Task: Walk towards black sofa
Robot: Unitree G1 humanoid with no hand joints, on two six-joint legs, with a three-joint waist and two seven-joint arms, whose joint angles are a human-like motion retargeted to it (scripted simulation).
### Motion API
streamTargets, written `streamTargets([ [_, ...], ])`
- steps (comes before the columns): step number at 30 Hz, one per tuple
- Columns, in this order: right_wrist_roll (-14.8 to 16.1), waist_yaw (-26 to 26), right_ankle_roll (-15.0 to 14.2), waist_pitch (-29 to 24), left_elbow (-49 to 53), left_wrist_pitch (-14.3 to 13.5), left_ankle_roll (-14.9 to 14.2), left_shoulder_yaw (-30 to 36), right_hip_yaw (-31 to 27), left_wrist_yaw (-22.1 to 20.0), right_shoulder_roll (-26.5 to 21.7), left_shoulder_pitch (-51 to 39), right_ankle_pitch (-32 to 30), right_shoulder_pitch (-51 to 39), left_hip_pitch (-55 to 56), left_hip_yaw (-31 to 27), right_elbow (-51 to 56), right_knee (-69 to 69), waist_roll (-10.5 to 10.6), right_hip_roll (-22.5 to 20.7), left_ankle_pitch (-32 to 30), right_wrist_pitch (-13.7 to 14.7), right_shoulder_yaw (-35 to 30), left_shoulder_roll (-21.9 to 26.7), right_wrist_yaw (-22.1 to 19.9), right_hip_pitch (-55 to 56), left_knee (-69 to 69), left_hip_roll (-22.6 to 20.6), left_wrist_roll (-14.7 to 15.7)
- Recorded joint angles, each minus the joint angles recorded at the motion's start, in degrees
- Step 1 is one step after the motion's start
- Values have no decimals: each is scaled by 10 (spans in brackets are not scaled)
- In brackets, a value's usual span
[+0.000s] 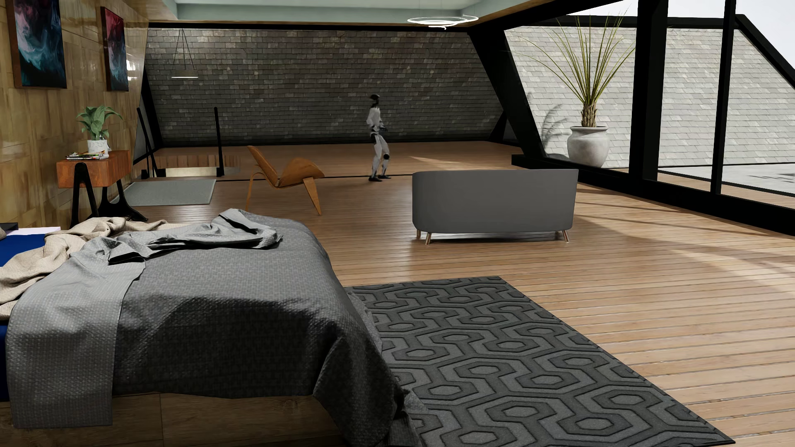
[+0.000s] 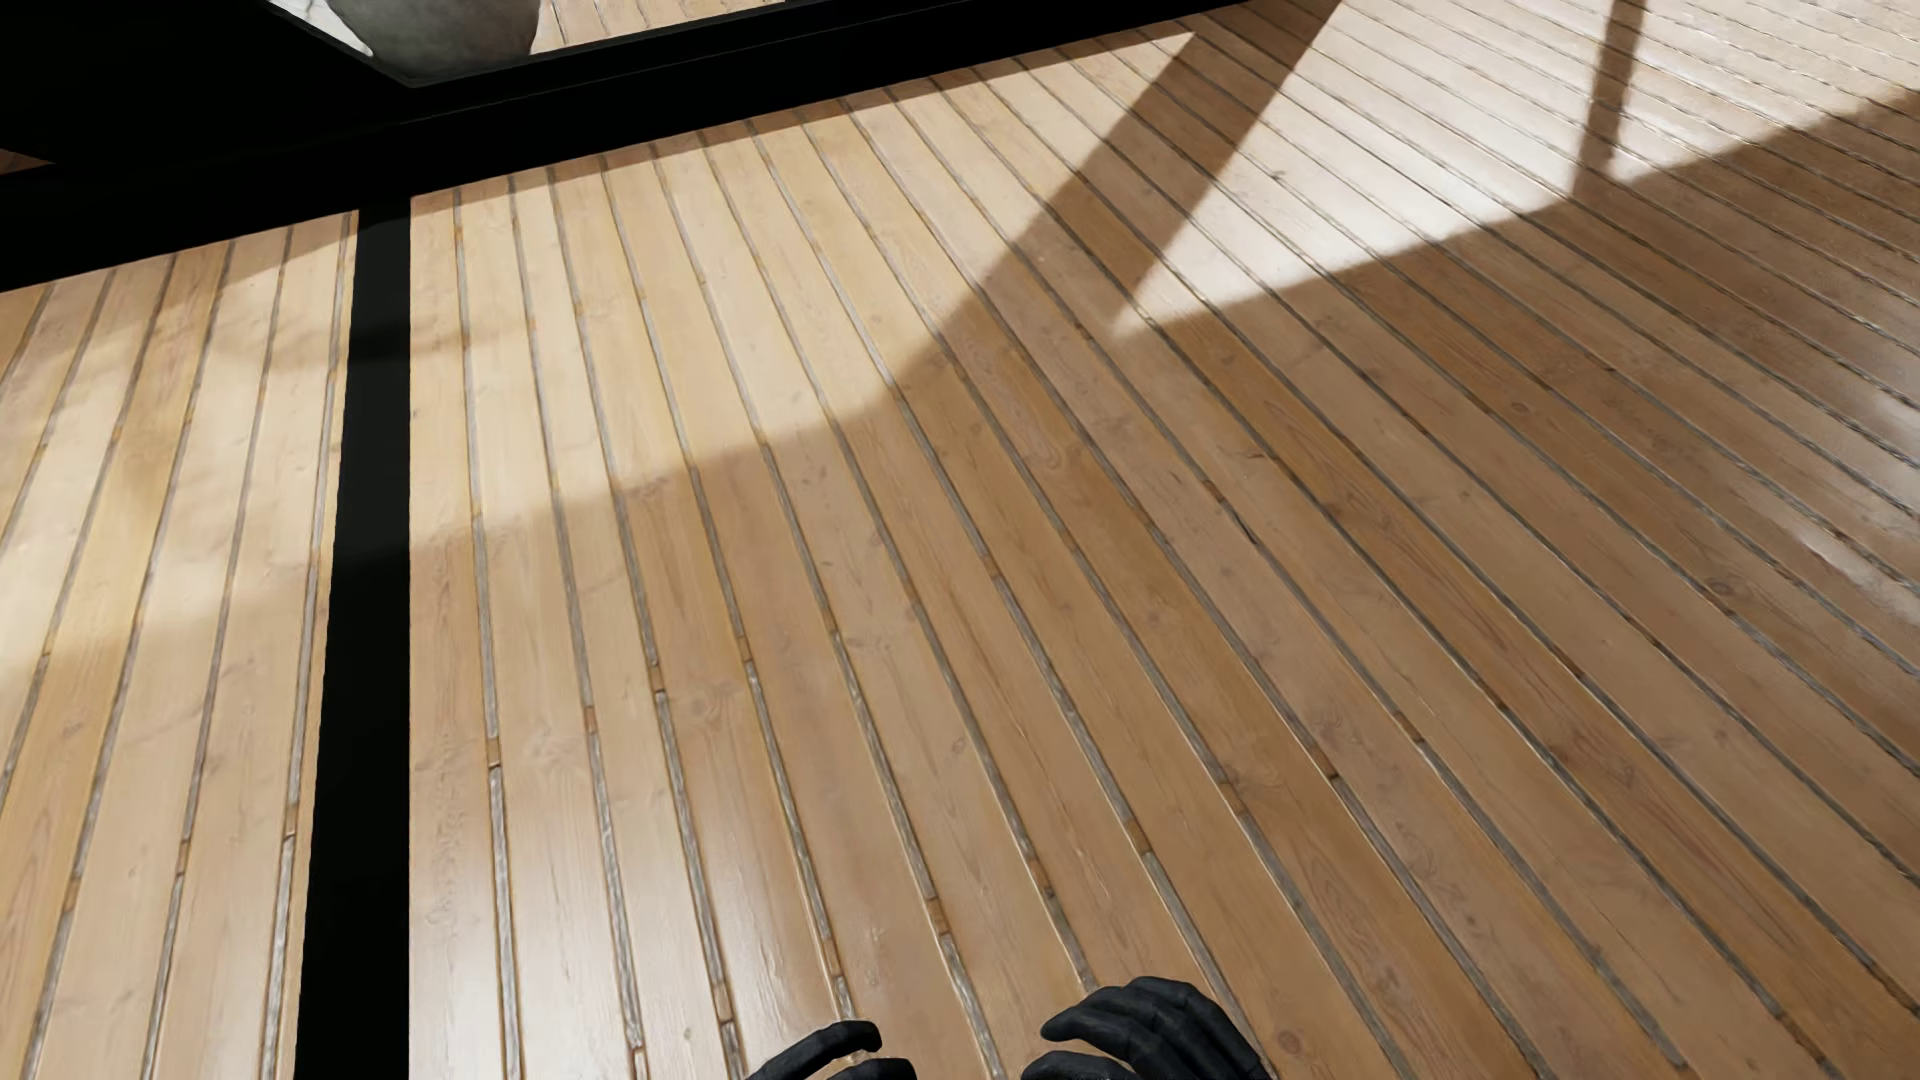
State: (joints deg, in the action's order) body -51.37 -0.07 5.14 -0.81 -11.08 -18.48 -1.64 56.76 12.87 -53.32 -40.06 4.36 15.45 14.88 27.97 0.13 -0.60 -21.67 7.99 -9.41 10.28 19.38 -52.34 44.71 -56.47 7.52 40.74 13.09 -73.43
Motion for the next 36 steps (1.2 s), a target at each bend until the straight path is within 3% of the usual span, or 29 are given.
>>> streamTargets([
  [4,-15,-7,13,-11,11,-22,-1,40,-131,8,9,-30,-5,12,36,-30,2,5,8,-59,-76,-4,18,17,0,-17,-98,-100,-1],
  [6,-21,-11,15,-15,14,-26,-34,79,-196,12,15,-59,-9,24,43,-34,5,11,9,-81,-127,-4,32,21,0,-33,-177,-139,7],
  [8,-28,-15,16,-17,13,-25,-50,112,-256,13,22,-84,-12,32,44,-15,9,13,9,-102,-141,0,46,23,0,-50,-250,-157,12],
  [9,-31,-17,18,-17,13,-22,-74,127,-286,12,23,-94,-10,34,43,-31,10,12,8,-112,-139,3,49,24,0,-61,-276,-169,15],
  [11,-27,-16,25,-17,7,-20,-91,136,-345,11,20,-98,-9,30,34,-135,-2,7,2,-130,-131,13,51,20,0,-90,-276,-204,23],
  [12,-22,-16,30,-16,6,-18,-47,137,-372,14,18,-99,-13,31,23,-186,-7,7,-2,-134,-160,13,51,16,0,-107,-265,-221,31],
  [13,-15,-18,24,-13,7,-18,-24,132,-393,17,17,-99,-19,30,11,-178,-14,4,-7,-135,-211,14,54,11,0,-121,-268,-210,34],
  [15,-11,-18,-1,-8,13,-24,8,123,-413,16,22,-106,-42,34,-9,-122,-36,-23,-24,-127,-208,13,70,-1,0,-144,-251,-187,23],
  [16,-16,-15,-28,-6,14,-32,13,117,-415,13,29,-105,-70,33,-22,-99,-58,-53,-36,-122,-184,16,81,-5,0,-144,-240,-183,16],
  [18,-35,-5,-189,-2,17,-33,28,125,-387,23,16,-111,-143,41,-43,-49,-80,-152,-58,-111,-137,18,85,-6,1,-115,-216,-180,32],
  [19,-39,9,-193,-2,17,-33,34,126,-312,31,-2,-113,-190,39,-50,-17,-84,-238,-67,-109,-112,24,78,-11,3,-79,-199,-175,40],
  [20,-34,26,-193,-3,20,-34,40,123,-233,34,-22,-116,-263,31,-58,20,-86,-327,-76,-79,-89,30,63,-16,3,-23,-184,-168,42],
  [21,-22,39,-193,-3,23,-35,44,117,-197,31,-35,-118,-308,19,-68,51,-84,-399,-86,-38,-69,33,44,-21,1,30,-177,-166,39],
  [23,-2,49,-194,-5,19,-44,48,110,-159,20,-37,-124,-216,2,-89,92,-66,-487,-109,64,-33,25,27,-27,0,116,-163,-174,33],
  [25,-13,42,-187,-7,5,-53,50,118,-161,29,-46,-119,-147,3,-111,106,-50,-497,-125,107,2,14,26,-25,0,178,-149,-187,57],
  [27,-29,32,-177,-9,0,-52,50,125,-169,41,-52,-111,-81,12,-135,108,-34,-444,-132,117,32,3,36,-23,0,233,-142,-193,83],
  [29,-41,21,-117,-12,5,-46,47,137,-139,38,-36,-111,-60,28,-162,97,-18,-341,-132,156,50,-6,60,-18,0,274,-150,-195,90],
  [31,-52,11,-65,-13,7,-48,42,138,-90,35,-7,-106,-83,42,-190,80,-22,-187,-128,187,60,-3,90,-14,0,288,-168,-195,84],
  [34,-70,2,-97,-10,9,-43,34,139,-131,35,18,-99,-148,55,-240,49,-32,61,-115,154,64,8,117,-11,0,261,-206,-188,93],
  [36,-85,1,-112,-6,14,-33,23,128,-124,40,26,-84,-224,44,-275,30,-29,53,-105,149,64,22,122,-9,1,242,-210,-177,106],
])
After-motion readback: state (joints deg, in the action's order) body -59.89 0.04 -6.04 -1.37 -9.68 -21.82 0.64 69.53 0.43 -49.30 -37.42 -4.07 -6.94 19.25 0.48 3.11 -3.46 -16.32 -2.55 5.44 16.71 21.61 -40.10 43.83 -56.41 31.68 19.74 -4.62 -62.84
